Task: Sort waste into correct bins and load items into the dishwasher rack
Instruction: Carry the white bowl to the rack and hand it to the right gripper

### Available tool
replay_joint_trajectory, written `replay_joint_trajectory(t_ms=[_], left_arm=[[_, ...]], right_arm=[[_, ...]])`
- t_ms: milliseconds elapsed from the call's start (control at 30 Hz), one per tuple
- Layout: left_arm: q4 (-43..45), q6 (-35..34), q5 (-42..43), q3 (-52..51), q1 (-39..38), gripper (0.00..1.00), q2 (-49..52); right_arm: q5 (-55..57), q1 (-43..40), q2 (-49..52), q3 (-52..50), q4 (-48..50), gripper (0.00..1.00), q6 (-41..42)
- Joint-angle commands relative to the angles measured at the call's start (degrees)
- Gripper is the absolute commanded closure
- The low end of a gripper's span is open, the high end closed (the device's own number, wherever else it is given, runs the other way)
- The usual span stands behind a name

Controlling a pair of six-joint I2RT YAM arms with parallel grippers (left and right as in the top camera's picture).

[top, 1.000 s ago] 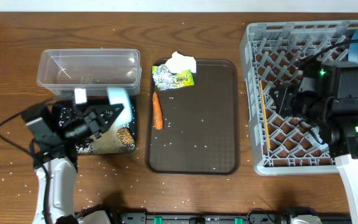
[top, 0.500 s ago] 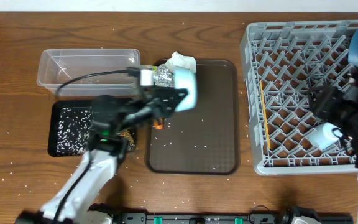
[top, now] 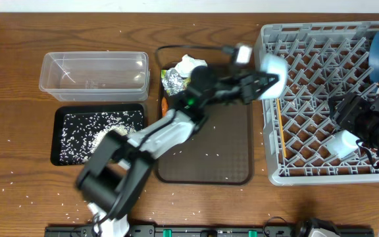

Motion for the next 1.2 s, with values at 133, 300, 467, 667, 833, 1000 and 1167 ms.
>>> replay_joint_trajectory(t_ms=[133, 300, 467, 667, 833, 1000, 1167], left_arm=[[4.3, -12.4, -2.2, 10.8, -1.7, 0.94, 12.3], [16.7, -22.2, -4.6, 11.7, -1.6, 0.91, 19.2], [18.7, -26.9, -4.7, 11.7, -1.6, 0.74, 22.5], [17.8, -22.8, -2.8, 11.7, -0.7, 0.02, 22.4], [17.5, -22.8, -0.7, 11.7, 1.1, 0.02, 22.1], [9.7, -17.6, 2.6, 11.7, 3.9, 0.02, 19.2], [-5.6, -7.7, 3.5, 11.7, 6.7, 0.02, 13.4]], right_arm=[[0.0, -0.5, 0.1, 0.7, -2.3, 0.38, -0.5], [1.3, -0.5, 0.1, 0.7, -3.8, 0.38, -1.4], [1.3, -0.5, 0.1, 0.7, -3.6, 0.38, -1.4], [1.3, -0.5, 0.1, 0.7, -3.6, 0.38, -1.4], [1.3, -0.5, 0.1, 0.7, -3.5, 0.37, -1.4], [1.3, -0.5, 0.1, 0.7, -3.5, 0.37, -1.4], [1.3, -0.5, 0.1, 0.7, -3.4, 0.37, -1.4]])
